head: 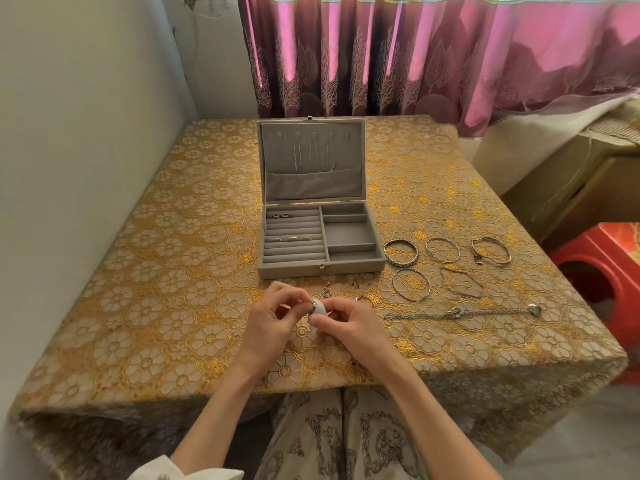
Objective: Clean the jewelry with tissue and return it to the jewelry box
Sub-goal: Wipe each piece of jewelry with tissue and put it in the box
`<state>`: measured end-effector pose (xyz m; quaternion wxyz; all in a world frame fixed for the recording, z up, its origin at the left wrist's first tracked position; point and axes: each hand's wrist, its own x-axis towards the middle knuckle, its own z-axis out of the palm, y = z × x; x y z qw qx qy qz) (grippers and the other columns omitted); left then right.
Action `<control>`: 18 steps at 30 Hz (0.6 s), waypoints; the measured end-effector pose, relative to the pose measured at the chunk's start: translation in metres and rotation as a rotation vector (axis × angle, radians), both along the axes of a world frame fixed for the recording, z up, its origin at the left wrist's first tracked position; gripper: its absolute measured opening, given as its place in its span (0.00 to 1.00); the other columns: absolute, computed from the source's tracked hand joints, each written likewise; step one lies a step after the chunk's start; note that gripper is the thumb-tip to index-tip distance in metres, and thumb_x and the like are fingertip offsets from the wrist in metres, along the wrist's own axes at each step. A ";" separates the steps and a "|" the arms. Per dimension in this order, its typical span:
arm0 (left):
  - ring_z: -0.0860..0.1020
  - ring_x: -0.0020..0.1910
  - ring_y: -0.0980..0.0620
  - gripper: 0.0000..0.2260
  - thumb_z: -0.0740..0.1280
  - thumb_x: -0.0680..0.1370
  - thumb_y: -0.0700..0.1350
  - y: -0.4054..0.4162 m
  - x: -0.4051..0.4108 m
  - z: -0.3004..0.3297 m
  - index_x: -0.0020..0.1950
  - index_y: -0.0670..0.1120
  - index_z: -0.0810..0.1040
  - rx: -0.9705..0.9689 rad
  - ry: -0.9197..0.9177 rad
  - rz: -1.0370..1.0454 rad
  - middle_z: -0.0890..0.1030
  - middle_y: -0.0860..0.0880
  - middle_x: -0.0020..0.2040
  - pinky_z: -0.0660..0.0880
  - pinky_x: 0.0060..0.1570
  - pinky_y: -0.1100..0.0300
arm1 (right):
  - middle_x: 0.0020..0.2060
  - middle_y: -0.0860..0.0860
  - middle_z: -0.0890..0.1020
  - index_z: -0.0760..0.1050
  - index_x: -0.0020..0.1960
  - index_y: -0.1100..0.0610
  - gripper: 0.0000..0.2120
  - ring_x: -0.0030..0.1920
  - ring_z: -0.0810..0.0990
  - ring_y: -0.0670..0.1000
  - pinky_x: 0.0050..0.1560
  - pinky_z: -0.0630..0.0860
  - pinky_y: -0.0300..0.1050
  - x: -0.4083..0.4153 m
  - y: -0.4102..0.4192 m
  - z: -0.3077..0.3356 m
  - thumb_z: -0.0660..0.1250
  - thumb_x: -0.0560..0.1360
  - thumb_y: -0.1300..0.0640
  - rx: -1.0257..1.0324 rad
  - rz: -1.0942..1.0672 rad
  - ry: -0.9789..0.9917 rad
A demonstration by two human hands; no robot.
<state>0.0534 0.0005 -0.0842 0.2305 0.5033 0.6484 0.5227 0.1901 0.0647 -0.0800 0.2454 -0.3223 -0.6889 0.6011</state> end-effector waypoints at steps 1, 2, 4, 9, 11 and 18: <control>0.76 0.42 0.55 0.07 0.70 0.72 0.38 0.000 0.000 0.000 0.41 0.50 0.79 -0.007 0.005 -0.008 0.77 0.49 0.43 0.75 0.41 0.63 | 0.31 0.44 0.77 0.78 0.45 0.52 0.03 0.28 0.72 0.39 0.30 0.68 0.30 -0.001 0.000 0.000 0.69 0.73 0.59 0.014 0.000 -0.010; 0.76 0.42 0.55 0.06 0.70 0.72 0.37 0.000 0.000 0.000 0.41 0.49 0.79 -0.014 0.010 -0.013 0.77 0.49 0.43 0.75 0.42 0.63 | 0.31 0.45 0.77 0.78 0.45 0.52 0.02 0.28 0.71 0.39 0.30 0.67 0.30 -0.001 0.001 0.000 0.69 0.73 0.58 0.036 0.000 -0.022; 0.76 0.42 0.56 0.06 0.69 0.73 0.37 -0.001 -0.001 0.000 0.41 0.49 0.79 -0.027 0.024 -0.022 0.77 0.49 0.43 0.74 0.42 0.65 | 0.32 0.45 0.76 0.77 0.44 0.53 0.00 0.28 0.70 0.38 0.30 0.67 0.30 -0.002 0.002 -0.003 0.68 0.74 0.57 0.103 0.005 -0.061; 0.75 0.42 0.59 0.08 0.68 0.74 0.37 -0.001 -0.001 0.000 0.41 0.50 0.77 -0.031 0.063 -0.037 0.77 0.52 0.42 0.72 0.42 0.69 | 0.32 0.43 0.74 0.76 0.44 0.52 0.03 0.29 0.70 0.38 0.32 0.66 0.32 -0.003 0.003 -0.009 0.66 0.75 0.54 0.231 0.021 -0.130; 0.75 0.42 0.59 0.08 0.68 0.74 0.36 -0.001 -0.001 0.000 0.41 0.50 0.77 -0.034 0.054 -0.033 0.77 0.52 0.42 0.72 0.42 0.69 | 0.32 0.43 0.74 0.75 0.43 0.52 0.05 0.30 0.70 0.39 0.32 0.67 0.34 -0.003 0.003 -0.011 0.65 0.75 0.53 0.278 0.015 -0.153; 0.75 0.40 0.59 0.08 0.67 0.75 0.36 -0.002 -0.001 0.002 0.41 0.50 0.77 -0.049 -0.006 0.003 0.77 0.49 0.42 0.72 0.41 0.68 | 0.31 0.50 0.73 0.74 0.39 0.58 0.16 0.30 0.69 0.47 0.32 0.66 0.46 -0.006 0.000 -0.018 0.61 0.76 0.46 0.305 -0.012 -0.146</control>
